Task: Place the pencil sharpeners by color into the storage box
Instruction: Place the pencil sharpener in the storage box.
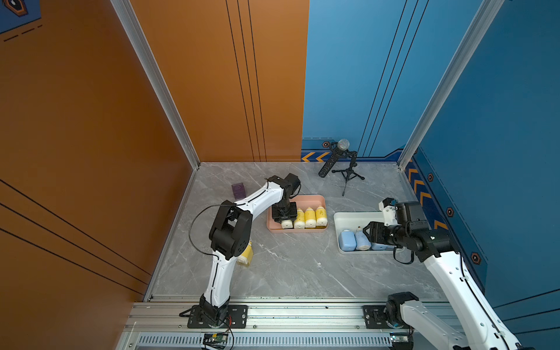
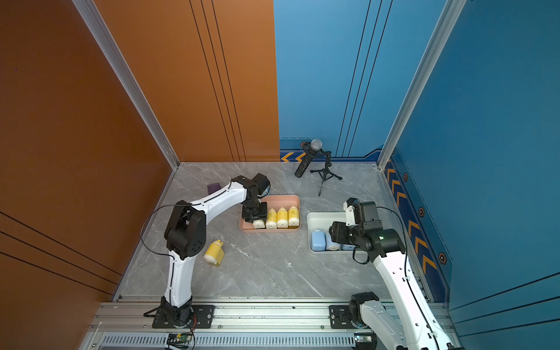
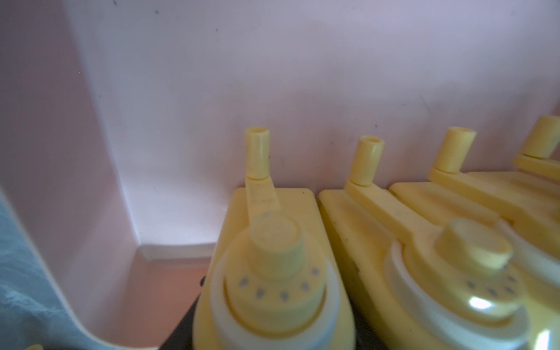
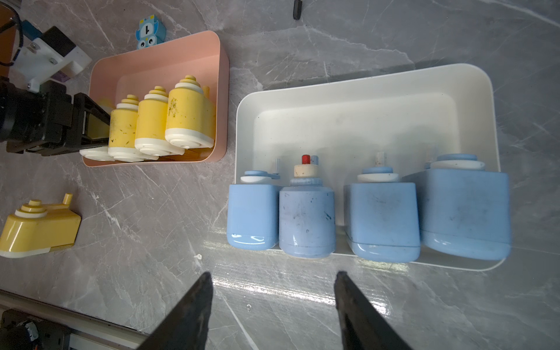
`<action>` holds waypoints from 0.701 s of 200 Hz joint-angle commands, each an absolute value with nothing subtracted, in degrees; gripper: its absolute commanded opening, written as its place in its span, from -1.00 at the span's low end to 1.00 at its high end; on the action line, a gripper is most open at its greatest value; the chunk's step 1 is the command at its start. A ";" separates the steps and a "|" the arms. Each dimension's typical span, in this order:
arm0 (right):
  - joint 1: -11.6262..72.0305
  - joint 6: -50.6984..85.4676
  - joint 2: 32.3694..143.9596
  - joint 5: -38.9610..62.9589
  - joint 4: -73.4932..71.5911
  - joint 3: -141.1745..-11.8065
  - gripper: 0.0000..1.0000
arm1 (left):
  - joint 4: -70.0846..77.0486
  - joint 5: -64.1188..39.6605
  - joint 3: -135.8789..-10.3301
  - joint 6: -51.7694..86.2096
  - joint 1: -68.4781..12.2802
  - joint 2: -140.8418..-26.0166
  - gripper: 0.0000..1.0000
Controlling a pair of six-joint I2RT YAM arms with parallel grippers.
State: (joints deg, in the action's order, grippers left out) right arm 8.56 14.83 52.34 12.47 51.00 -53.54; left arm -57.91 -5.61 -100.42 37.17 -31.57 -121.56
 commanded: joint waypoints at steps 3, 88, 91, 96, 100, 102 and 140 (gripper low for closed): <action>8.17 14.71 52.09 13.08 52.74 -53.08 0.30 | -58.47 -4.62 -101.60 37.79 -31.99 -122.78 -0.10; 8.15 14.68 52.13 13.18 52.76 -53.26 0.30 | -58.50 -4.27 -102.06 38.23 -32.16 -123.31 0.07; 8.16 14.70 52.16 13.19 52.74 -53.21 0.30 | -58.46 -4.24 -102.11 38.23 -32.17 -123.31 0.08; 8.15 14.68 52.14 13.19 52.76 -53.14 0.30 | -58.51 -4.20 -102.11 38.23 -32.17 -123.31 0.08; 8.17 14.61 52.12 13.24 52.74 -53.13 0.30 | -58.46 -4.16 -102.13 38.34 -32.25 -123.31 0.09; 8.17 14.62 52.16 13.24 52.73 -53.16 0.30 | -58.47 -4.20 -102.13 38.32 -32.30 -123.29 0.09; 8.13 14.59 51.81 13.24 52.73 -53.00 0.30 | -58.48 -4.11 -102.22 38.50 -32.39 -123.05 0.10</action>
State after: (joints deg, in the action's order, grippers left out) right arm 8.56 14.83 52.34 12.47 51.00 -53.54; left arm -58.02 -4.99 -100.95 37.76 -31.70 -121.84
